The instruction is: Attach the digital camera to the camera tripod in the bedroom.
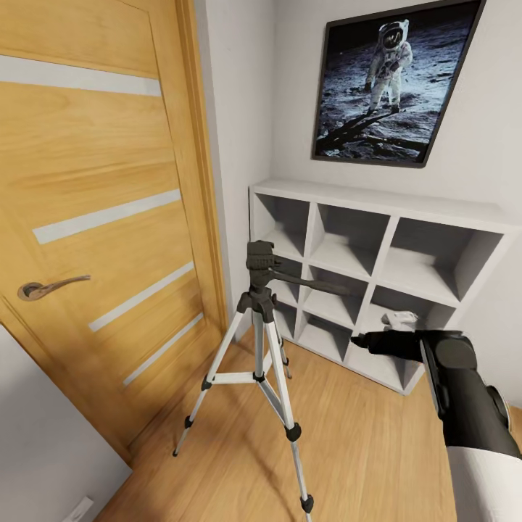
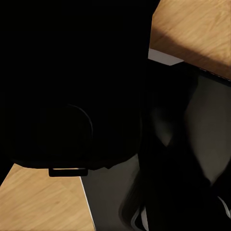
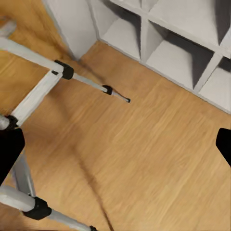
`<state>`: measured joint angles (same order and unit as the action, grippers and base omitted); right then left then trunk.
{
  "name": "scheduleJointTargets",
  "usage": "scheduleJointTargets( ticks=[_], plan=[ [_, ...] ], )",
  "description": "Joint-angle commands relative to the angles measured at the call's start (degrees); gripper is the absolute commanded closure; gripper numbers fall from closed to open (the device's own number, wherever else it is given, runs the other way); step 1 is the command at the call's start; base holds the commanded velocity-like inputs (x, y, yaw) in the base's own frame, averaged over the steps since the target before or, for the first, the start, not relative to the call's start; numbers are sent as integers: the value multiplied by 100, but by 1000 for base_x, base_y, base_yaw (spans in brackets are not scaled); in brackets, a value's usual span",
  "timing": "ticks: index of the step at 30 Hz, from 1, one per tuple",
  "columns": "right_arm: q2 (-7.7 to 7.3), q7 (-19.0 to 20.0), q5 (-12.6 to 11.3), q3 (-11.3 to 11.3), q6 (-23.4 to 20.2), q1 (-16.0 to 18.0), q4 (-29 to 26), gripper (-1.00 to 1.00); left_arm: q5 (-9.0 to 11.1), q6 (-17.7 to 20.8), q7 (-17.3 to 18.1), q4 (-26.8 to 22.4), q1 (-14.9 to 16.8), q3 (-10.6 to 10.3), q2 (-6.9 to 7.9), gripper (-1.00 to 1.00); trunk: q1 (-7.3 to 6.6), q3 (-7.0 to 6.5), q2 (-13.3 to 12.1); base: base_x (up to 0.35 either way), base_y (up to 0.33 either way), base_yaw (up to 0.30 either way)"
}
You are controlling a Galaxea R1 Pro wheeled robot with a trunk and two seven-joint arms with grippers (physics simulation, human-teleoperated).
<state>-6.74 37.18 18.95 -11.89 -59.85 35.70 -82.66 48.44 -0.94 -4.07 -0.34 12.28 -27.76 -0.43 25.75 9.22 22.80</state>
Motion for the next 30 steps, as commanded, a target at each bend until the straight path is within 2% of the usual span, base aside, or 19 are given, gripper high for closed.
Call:
scheduleJointTargets(
  ticks=[1, 2, 3, 6, 8, 10, 15, 16, 18, 19, 21, 24, 30],
  plan=[
    [64, 123, 60, 321, -15, 41, -43, -100, 26, -10, -21, -5, 3, -47, -1, 100, 3, 12, 12, 0, 0, 0],
    [148, 195, 41, 585, -15, 59, -61, -100, 26, -9, -21, -7, 3, -46, -1, 100, 3, 12, 12, 0, 0, 0],
    [194, 269, 26, 706, -15, 66, -61, -100, 26, -10, -22, -8, 3, -45, -1, 100, 3, 12, 12, 0, 0, 0],
    [244, 484, 2, 836, -15, 73, -56, -100, 26, -9, -22, -6, 3, -45, -1, 100, 3, 12, 12, 0, 0, 0],
    [253, 626, -4, 865, -15, 75, -53, -100, 26, -10, -20, -7, 3, -45, -1, 100, 3, 12, 12, 0, 0, 0],
    [247, 1067, -2, 914, -15, 77, -49, -100, 26, -9, -20, -4, 3, -45, -1, 100, 3, 12, 12, 0, 0, 0],
    [228, 1261, -8, 940, -15, 76, -41, -100, 26, -10, -22, -3, 3, -45, -1, 100, 3, 12, 12, 0, 0, 0],
    [219, 1579, -8, 961, -15, 86, -37, -100, 26, -10, -21, -3, 3, -45, -1, 100, 3, 12, 12, 0, 0, 0],
    [212, 1906, -4, 1029, -15, 104, -39, -100, 26, -9, -22, -2, 3, -45, -1, 100, 3, 12, 12, 0, 0, 0],
    [206, 2244, 5, 1125, -15, 113, -35, -100, 26, -7, -21, -4, 3, -45, -1, 100, 3, 12, 12, 0, 0, 0],
    [203, 2487, 17, 1178, -15, 120, -33, -100, 26, -6, -20, -7, 3, -45, -1, 100, 3, 12, 12, 0, 0, 0],
    [202, 2685, 33, 1227, -15, 124, -31, -100, 26, -10, -22, -3, 3, -45, -1, 100, 3, 12, 12, 0, 0, 0],
    [213, 2707, 50, 1252, -15, 123, -31, -100, 26, -10, -20, -1, 3, -45, -1, 100, 3, 12, 12, 0, 0, 0]
  ],
)
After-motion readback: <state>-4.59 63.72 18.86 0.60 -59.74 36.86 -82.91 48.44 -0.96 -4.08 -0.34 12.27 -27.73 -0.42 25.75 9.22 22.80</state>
